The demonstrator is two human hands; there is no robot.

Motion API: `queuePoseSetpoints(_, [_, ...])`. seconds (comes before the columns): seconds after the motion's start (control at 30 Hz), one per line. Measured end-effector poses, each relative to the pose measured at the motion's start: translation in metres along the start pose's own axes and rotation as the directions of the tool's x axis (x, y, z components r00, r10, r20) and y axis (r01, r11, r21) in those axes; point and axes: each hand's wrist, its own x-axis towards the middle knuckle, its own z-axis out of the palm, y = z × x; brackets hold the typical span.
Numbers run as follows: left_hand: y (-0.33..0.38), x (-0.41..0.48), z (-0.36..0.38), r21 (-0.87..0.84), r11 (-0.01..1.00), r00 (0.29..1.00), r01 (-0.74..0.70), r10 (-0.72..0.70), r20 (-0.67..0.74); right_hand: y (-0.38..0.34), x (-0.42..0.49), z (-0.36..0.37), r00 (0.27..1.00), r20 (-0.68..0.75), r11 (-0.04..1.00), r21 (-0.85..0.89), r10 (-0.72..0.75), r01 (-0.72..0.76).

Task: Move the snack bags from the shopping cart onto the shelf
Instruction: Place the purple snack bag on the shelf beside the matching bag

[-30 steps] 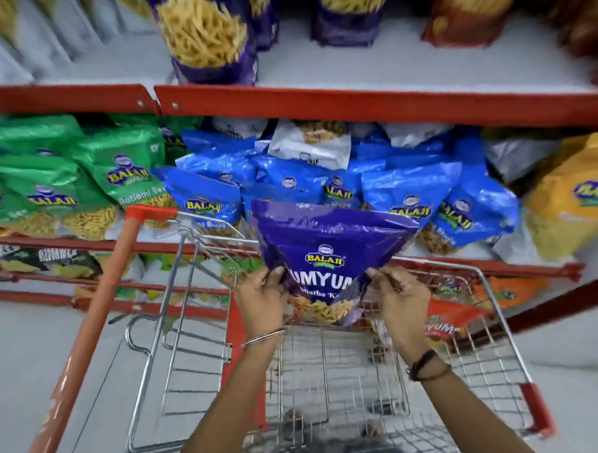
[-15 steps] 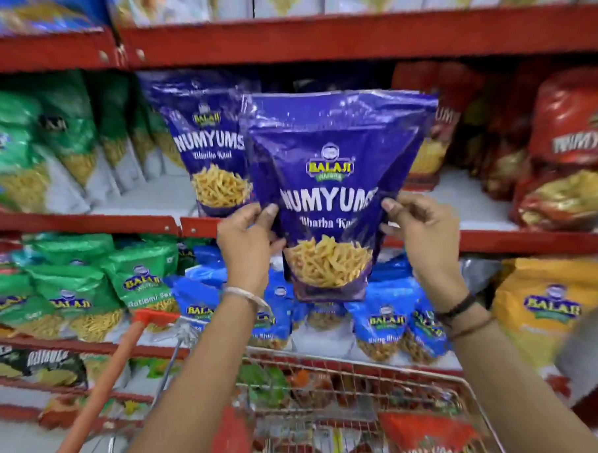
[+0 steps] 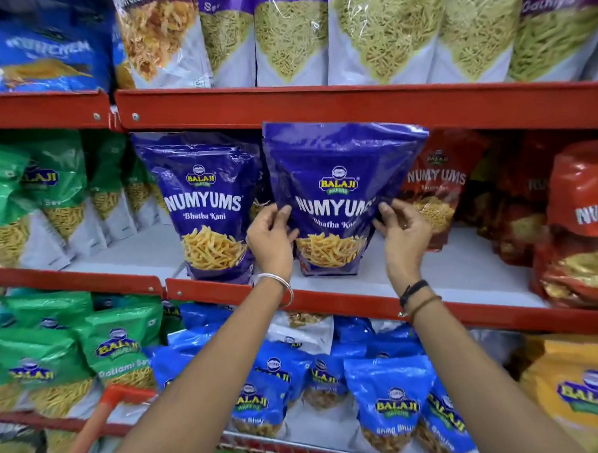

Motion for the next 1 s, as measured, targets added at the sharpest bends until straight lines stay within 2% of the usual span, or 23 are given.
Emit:
queuePoseSetpoints(0.2, [-0.036, 0.039, 0.011, 0.041, 0.997, 0.998, 0.062, -0.062, -0.015, 0.042, 0.029, 0.009, 0.998, -0.002, 0.998, -0.032, 0.060, -0.060])
queuePoseSetpoints(0.33, [-0.040, 0.057, 0.021, -0.132, 0.973, 0.981, 0.189, -0.182, 0.060, 0.052, 0.043, 0.016, 0.993, 0.018, 0.992, 0.037, 0.120, -0.121])
queuePoseSetpoints(0.37, [-0.044, 0.061, 0.022, -0.127, 0.971, 0.978, 0.201, -0.192, 0.079, 0.055, 0.047, 0.015, 0.990, 0.034, 0.989, 0.042, 0.140, -0.141])
queuePoseSetpoints(0.5, [-0.051, 0.065, 0.018, 0.237, 0.971, 0.977, 0.008, -0.058, 0.204, 0.067, 0.050, 0.000, 0.976, 0.122, 0.982, -0.075, 0.179, -0.171])
queuePoseSetpoints(0.57, [-0.056, 0.059, 0.009, 0.337, 0.941, 0.951, -0.028, -0.078, 0.298, 0.069, 0.043, -0.007, 0.936, 0.201, 0.943, -0.231, 0.289, -0.241])
queuePoseSetpoints(0.63, [-0.063, 0.051, 0.000, 0.428, 0.903, 0.898, -0.028, -0.165, 0.407, 0.068, 0.036, -0.008, 0.860, 0.298, 0.891, -0.325, 0.414, -0.317])
queuePoseSetpoints(0.7, [-0.068, 0.047, -0.006, 0.458, 0.889, 0.845, 0.017, -0.258, 0.468, 0.067, 0.031, -0.005, 0.814, 0.348, 0.878, -0.302, 0.464, -0.372])
queuePoseSetpoints(0.77, [-0.073, 0.049, -0.008, 0.477, 0.878, 0.814, 0.041, -0.307, 0.493, 0.065, 0.028, -0.003, 0.811, 0.334, 0.871, -0.291, 0.480, -0.396])
queuePoseSetpoints(1.0, [-0.045, 0.027, -0.026, 0.429, 0.900, 0.772, 0.077, -0.326, 0.545, 0.047, 0.006, -0.013, 0.828, 0.276, 0.870, -0.241, 0.487, -0.431])
